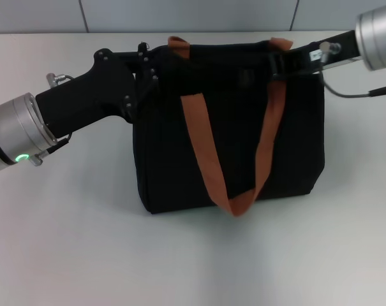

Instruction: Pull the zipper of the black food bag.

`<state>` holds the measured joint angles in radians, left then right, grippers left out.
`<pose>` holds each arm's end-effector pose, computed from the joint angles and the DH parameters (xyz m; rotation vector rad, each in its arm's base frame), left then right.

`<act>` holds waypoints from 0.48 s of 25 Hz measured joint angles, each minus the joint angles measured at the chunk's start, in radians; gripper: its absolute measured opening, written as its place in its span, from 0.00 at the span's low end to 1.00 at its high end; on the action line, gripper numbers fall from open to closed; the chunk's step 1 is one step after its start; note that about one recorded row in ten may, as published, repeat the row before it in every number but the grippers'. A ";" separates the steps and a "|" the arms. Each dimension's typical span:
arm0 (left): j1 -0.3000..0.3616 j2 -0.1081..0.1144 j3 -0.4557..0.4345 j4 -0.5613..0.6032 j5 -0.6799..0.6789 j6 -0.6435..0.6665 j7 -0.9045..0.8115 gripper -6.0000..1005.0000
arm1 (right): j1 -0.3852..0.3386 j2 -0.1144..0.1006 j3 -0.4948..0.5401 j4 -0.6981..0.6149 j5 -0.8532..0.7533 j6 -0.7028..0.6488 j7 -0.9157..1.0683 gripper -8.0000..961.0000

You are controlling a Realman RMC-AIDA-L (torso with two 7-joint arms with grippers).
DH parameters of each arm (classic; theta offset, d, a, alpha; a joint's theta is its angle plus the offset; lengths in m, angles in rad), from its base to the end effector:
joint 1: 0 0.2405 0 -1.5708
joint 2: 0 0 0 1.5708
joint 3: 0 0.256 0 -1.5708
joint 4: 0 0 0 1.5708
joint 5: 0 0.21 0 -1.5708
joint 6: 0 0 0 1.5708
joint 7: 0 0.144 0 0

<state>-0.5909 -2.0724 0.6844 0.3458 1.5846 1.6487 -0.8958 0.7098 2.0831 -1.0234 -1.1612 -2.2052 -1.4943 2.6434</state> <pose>-0.2221 0.3328 -0.0079 -2.4508 -0.1958 -1.2092 0.1418 0.3913 0.0241 -2.5563 1.3900 0.3217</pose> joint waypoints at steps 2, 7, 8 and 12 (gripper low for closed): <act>0.001 0.000 -0.001 0.001 0.000 0.000 0.000 0.04 | -0.028 0.004 -0.011 -0.096 -0.073 0.001 0.054 0.01; 0.007 0.001 -0.004 0.001 -0.001 0.002 0.003 0.04 | -0.113 0.006 -0.035 -0.314 -0.228 0.006 0.165 0.01; 0.009 0.001 -0.004 0.001 -0.002 0.003 0.006 0.04 | -0.124 0.006 -0.039 -0.340 -0.252 0.006 0.173 0.01; 0.011 0.002 -0.005 0.000 -0.002 0.003 0.013 0.04 | -0.172 0.004 -0.029 -0.386 -0.148 -0.007 0.163 0.02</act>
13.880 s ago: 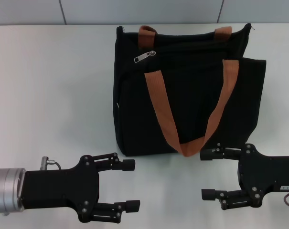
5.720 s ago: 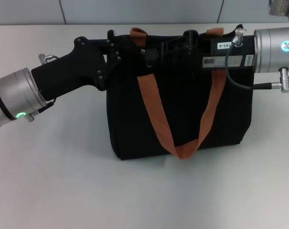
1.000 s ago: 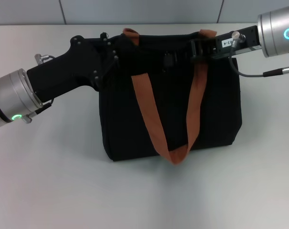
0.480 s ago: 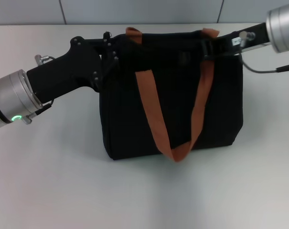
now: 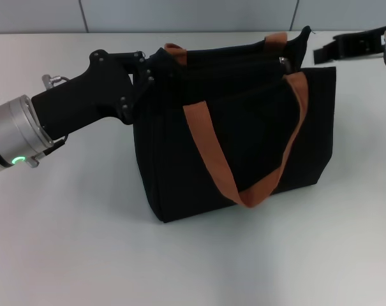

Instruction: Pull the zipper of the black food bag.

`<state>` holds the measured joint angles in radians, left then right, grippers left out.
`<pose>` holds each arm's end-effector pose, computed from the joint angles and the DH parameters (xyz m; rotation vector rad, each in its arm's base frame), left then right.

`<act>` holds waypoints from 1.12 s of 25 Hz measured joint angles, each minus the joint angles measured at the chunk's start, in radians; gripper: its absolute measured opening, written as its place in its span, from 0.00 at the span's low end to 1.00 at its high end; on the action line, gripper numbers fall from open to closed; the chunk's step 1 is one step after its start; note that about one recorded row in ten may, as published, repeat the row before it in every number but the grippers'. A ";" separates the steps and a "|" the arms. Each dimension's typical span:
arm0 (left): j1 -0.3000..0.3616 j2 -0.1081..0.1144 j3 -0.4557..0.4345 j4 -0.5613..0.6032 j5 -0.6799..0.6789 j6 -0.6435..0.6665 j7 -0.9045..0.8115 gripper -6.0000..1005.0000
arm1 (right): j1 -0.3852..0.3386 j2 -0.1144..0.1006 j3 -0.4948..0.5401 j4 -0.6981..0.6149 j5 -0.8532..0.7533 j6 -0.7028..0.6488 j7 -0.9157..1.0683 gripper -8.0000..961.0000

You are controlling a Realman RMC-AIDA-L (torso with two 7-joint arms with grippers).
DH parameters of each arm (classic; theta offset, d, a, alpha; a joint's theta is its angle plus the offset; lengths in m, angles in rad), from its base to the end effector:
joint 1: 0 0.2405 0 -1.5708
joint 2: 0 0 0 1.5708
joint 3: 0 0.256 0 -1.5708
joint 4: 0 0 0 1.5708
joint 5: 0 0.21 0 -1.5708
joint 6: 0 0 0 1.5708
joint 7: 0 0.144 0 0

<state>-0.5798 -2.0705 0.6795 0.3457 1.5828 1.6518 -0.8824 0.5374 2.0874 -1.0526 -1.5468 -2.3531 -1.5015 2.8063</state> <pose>-0.2260 0.3307 -0.0062 -2.4377 -0.1907 -1.2025 0.1564 0.3719 0.0781 -2.2885 1.2965 0.2611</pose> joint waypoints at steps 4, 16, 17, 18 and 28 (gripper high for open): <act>0.000 0.000 0.000 -0.005 0.000 0.000 -0.001 0.04 | -0.087 -0.003 0.074 0.033 0.327 0.001 -0.177 0.05; 0.013 0.003 0.010 -0.003 0.009 0.000 -0.124 0.04 | -0.132 -0.166 0.317 0.868 0.983 -0.625 -1.265 0.21; 0.013 0.003 0.010 -0.003 0.009 0.000 -0.124 0.04 | -0.130 -0.176 0.315 0.898 0.942 -0.646 -1.322 0.26; 0.017 0.005 0.011 0.002 0.016 0.002 -0.157 0.04 | -0.130 -0.178 0.312 0.910 0.883 -0.656 -1.378 0.30; 0.055 0.023 0.037 0.066 0.028 0.009 -0.196 0.04 | -0.106 -0.111 0.313 0.901 0.497 -0.597 -1.660 0.78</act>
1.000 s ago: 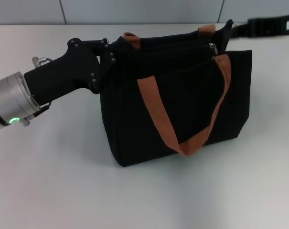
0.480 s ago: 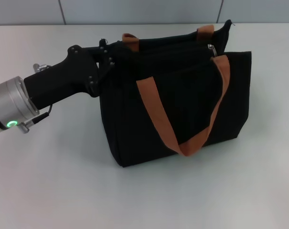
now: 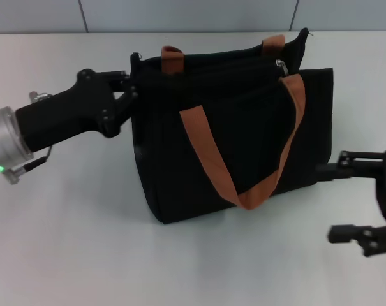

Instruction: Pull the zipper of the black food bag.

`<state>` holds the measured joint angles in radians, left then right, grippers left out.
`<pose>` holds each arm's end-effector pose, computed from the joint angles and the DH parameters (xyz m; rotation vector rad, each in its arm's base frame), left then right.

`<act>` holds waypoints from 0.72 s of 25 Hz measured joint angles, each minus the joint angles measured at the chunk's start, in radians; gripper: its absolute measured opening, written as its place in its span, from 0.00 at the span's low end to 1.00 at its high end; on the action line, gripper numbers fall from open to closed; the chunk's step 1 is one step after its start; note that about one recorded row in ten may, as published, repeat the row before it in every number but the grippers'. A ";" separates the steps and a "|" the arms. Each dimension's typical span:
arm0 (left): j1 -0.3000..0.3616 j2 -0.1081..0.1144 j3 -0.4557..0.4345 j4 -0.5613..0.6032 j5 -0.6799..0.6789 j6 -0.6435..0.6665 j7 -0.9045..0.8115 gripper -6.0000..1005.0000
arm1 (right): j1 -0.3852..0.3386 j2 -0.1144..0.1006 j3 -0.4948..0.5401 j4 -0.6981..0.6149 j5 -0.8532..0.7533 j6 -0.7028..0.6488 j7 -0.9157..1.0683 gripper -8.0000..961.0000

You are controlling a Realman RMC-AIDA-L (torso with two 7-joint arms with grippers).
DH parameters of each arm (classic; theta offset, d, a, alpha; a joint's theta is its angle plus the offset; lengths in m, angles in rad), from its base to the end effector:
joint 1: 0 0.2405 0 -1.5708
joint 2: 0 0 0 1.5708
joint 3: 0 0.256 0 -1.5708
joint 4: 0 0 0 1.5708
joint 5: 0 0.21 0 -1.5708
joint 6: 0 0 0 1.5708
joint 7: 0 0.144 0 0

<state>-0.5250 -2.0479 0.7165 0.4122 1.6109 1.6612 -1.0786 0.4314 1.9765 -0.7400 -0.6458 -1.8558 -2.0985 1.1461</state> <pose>-0.2436 0.3219 0.0047 -2.5098 -0.3980 -1.1787 0.2562 0.2557 0.0510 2.9041 -0.1411 -1.0979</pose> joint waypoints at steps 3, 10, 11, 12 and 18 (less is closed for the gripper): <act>0.016 0.021 -0.005 0.009 -0.001 0.046 -0.054 0.04 | 0.025 0.010 -0.001 0.020 -0.016 0.043 -0.024 0.79; 0.084 0.057 -0.059 0.053 -0.009 0.255 -0.172 0.17 | 0.036 0.018 0.001 0.068 -0.045 0.094 -0.064 0.80; 0.090 0.058 -0.058 0.054 -0.008 0.285 -0.174 0.21 | 0.033 0.023 0.004 0.081 -0.045 0.100 -0.085 0.81; 0.093 0.059 -0.046 0.051 -0.004 0.306 -0.171 0.24 | 0.029 0.029 0.005 0.093 -0.045 0.105 -0.103 0.81; 0.125 0.029 0.081 0.047 0.068 0.291 -0.085 0.58 | -0.014 0.076 -0.001 0.116 -0.050 0.136 -0.194 0.81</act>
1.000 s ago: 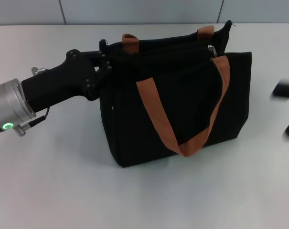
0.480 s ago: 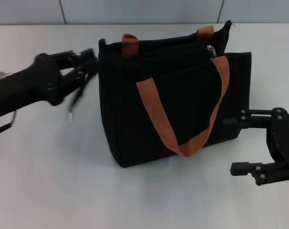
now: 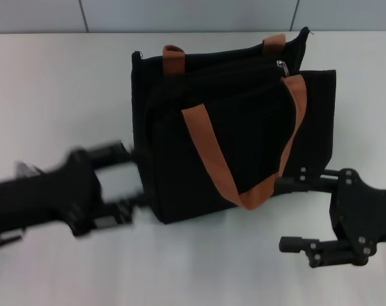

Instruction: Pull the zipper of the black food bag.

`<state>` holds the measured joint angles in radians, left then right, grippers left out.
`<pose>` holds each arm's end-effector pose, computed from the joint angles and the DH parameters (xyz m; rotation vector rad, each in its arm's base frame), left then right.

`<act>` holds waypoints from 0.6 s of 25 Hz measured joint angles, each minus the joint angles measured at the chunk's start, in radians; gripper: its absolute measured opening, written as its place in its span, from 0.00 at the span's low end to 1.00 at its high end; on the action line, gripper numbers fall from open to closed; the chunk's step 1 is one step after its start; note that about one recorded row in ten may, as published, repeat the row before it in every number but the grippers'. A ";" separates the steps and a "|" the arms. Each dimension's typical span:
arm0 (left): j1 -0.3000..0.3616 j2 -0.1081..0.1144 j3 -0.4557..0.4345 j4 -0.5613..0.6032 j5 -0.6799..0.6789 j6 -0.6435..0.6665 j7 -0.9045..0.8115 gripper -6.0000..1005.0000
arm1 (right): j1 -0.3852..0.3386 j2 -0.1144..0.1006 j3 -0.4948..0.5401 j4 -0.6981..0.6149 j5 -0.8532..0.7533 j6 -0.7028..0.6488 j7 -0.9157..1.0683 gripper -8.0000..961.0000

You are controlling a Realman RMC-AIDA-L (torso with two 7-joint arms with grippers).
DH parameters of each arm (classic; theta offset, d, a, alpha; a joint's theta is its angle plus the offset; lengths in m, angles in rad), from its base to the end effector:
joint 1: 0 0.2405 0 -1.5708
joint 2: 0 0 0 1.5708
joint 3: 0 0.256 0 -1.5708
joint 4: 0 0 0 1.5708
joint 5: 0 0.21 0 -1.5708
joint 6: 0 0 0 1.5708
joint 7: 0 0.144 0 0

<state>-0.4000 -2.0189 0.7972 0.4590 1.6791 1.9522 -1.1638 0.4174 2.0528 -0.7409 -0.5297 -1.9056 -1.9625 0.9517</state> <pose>-0.2601 0.2545 0.0159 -2.7431 -0.4544 -1.3209 0.2617 0.2475 0.0009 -2.8842 0.1225 1.1187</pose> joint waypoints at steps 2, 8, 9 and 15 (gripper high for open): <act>0.007 -0.019 0.032 -0.017 0.103 -0.053 0.054 0.73 | -0.016 0.010 0.000 0.011 -0.001 0.022 -0.017 0.81; 0.037 -0.044 0.037 -0.032 0.207 -0.088 0.197 0.83 | -0.020 0.022 -0.016 0.109 -0.033 0.128 -0.083 0.82; 0.037 -0.044 0.037 -0.032 0.207 -0.088 0.197 0.83 | -0.020 0.022 -0.016 0.109 -0.033 0.128 -0.083 0.82; 0.033 -0.046 0.039 -0.060 0.219 -0.110 0.242 0.83 | -0.009 0.026 -0.052 0.137 -0.060 0.166 -0.118 0.82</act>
<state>-0.3672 -2.0648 0.8358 0.3989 1.8976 1.8425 -0.9219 0.4080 2.0792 -0.7925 -0.3927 -1.9652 -1.7966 0.8337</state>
